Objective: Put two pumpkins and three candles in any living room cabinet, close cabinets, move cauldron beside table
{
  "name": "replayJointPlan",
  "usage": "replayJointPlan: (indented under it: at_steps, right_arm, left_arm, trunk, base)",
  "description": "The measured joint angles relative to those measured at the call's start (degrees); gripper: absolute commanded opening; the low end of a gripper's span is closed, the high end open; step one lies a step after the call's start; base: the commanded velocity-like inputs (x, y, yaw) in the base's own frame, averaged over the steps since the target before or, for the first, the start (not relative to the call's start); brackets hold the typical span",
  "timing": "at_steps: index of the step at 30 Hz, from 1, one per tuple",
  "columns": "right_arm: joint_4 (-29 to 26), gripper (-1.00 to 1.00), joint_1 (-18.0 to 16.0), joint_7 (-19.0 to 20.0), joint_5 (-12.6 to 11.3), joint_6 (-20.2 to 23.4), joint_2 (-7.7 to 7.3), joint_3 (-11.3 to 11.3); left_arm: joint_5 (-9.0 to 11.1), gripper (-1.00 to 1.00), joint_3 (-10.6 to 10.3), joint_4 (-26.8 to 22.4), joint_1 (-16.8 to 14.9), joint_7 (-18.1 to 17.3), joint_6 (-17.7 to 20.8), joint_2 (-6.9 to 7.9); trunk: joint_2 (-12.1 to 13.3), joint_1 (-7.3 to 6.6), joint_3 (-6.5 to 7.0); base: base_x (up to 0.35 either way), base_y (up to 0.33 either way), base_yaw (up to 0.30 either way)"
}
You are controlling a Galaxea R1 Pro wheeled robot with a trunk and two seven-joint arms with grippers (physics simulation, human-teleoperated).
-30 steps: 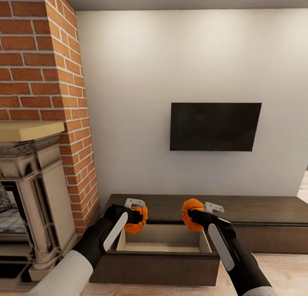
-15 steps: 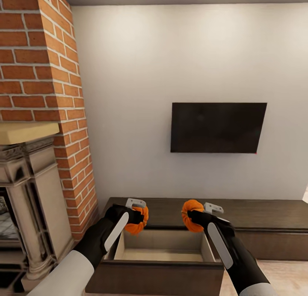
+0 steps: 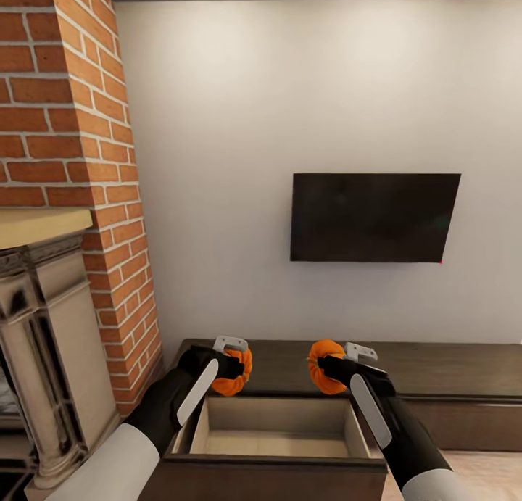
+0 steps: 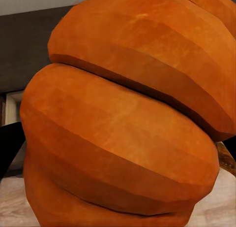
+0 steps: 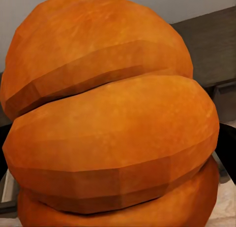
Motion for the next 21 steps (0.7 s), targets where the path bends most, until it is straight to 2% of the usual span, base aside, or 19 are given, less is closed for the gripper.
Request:
replayJointPlan:
  at_steps: [8, 15, 21]
  right_arm:
    - [0.04, -1.00, -0.04, 0.06, 0.02, 0.06, 0.00, 0.00]
    - [0.05, -1.00, -0.05, 0.07, 0.08, 0.09, 0.00, 0.10]
    - [0.05, -1.00, -0.03, 0.15, 0.01, 0.13, 0.00, 0.14]
  left_arm:
    - [-0.08, -1.00, -0.07, -0.32, 0.00, 0.26, -0.05, 0.00]
    - [0.03, -1.00, -0.07, 0.10, 0.01, 0.32, -0.02, -0.25]
    - [-0.01, -1.00, -0.07, -0.02, 0.00, 0.44, -0.05, -0.40]
  trunk:
    - [0.01, 0.01, 0.00]
    - [0.00, 0.01, 0.00]
    - [0.00, 0.00, 0.00]
  base:
    - [0.108, -0.005, 0.000]
    - [0.049, -0.160, 0.000]
    - [0.135, -0.047, 0.000]
